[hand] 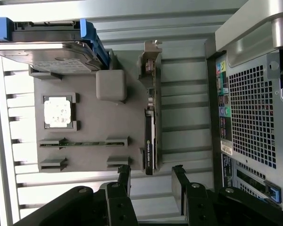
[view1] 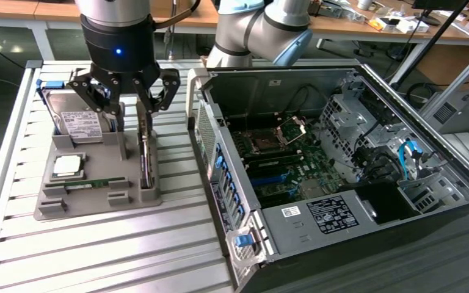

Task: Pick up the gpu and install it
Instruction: 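Pick up the gpu and move the gpu toward the slot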

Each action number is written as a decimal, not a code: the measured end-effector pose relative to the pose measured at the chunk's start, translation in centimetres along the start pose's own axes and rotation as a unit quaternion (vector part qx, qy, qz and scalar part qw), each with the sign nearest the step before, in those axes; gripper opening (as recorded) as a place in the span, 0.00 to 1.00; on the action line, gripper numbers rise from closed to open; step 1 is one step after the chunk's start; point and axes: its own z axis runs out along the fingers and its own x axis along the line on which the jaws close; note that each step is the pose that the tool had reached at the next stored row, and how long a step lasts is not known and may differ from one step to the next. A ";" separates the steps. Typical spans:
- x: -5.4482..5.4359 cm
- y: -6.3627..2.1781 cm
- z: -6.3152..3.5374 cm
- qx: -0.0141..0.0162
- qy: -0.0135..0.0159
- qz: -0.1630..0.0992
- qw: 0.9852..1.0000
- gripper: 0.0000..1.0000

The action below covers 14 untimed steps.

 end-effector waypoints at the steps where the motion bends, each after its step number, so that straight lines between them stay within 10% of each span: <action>1: -0.1 0.01 0.04 0.000 0.000 0.000 1.000 0.48; 14: -0.2 0.13 0.37 0.003 0.000 0.000 1.000 0.48</action>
